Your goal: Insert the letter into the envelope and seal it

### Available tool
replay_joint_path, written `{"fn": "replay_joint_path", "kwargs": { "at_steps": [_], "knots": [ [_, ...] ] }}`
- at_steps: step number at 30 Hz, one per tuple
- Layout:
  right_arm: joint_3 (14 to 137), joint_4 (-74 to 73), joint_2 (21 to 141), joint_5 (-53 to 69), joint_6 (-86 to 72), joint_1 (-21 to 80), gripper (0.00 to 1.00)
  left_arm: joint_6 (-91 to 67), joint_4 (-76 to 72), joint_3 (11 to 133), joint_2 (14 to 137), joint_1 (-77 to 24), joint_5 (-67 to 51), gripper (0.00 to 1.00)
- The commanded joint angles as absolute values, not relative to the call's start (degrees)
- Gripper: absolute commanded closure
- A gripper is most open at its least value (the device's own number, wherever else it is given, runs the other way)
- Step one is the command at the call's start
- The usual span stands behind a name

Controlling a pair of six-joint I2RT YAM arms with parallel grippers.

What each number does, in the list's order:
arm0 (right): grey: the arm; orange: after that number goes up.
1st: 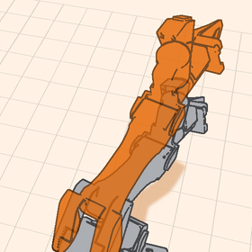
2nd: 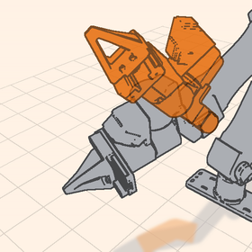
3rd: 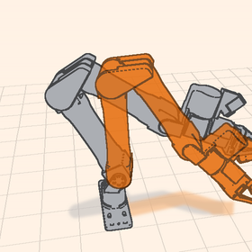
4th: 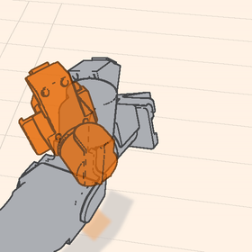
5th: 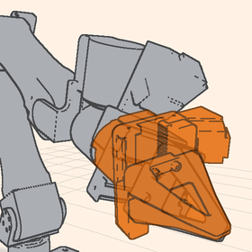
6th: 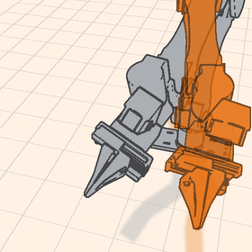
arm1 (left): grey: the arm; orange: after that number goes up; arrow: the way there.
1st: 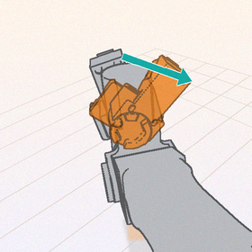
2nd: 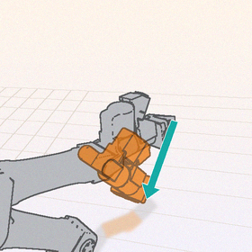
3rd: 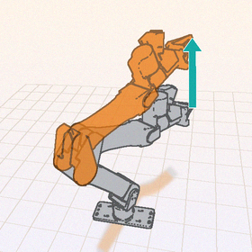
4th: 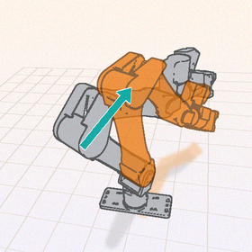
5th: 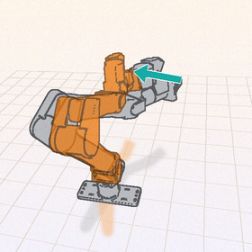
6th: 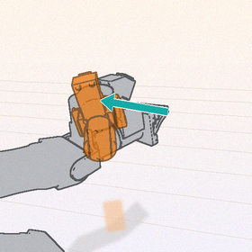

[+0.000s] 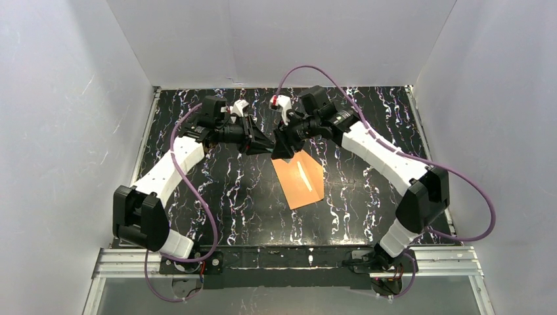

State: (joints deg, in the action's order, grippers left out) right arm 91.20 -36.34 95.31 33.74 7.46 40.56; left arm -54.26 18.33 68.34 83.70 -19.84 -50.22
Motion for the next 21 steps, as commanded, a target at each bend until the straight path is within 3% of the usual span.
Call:
{"fn": "replay_joint_path", "kwargs": {
  "at_steps": [1, 3, 8, 10, 17, 21],
  "knots": [
    [83.15, -21.36, 85.9, 32.75, -2.73, 37.63, 0.32, -57.52, 15.0, 72.02, 82.08, -18.12, -54.33, 1.0],
    [75.86, -9.37, 79.67, 31.65, -12.66, 35.72, 0.17, -62.78, 9.05, 71.27, 81.19, -17.59, -54.97, 1.0],
    [61.81, 21.83, 72.04, 27.97, -42.89, 34.19, 0.13, -74.08, -3.45, 69.36, 79.84, -17.38, -55.18, 1.0],
    [58.22, 27.47, 71.12, 24.71, -53.38, 34.19, 0.14, -74.82, -3.49, 70.59, 79.57, -17.25, -54.88, 1.0],
    [57.24, 28.14, 70.38, 19.16, -60.45, 34.19, 0.19, -76.68, -3.84, 72.33, 78.47, -17.28, -54.05, 1.0],
    [57.97, 27.96, 71.09, 19.76, -62.43, 34.19, 0.38, -76.9, -3.89, 72.66, 77.82, -17.29, -53.15, 1.0]
  ]
}}
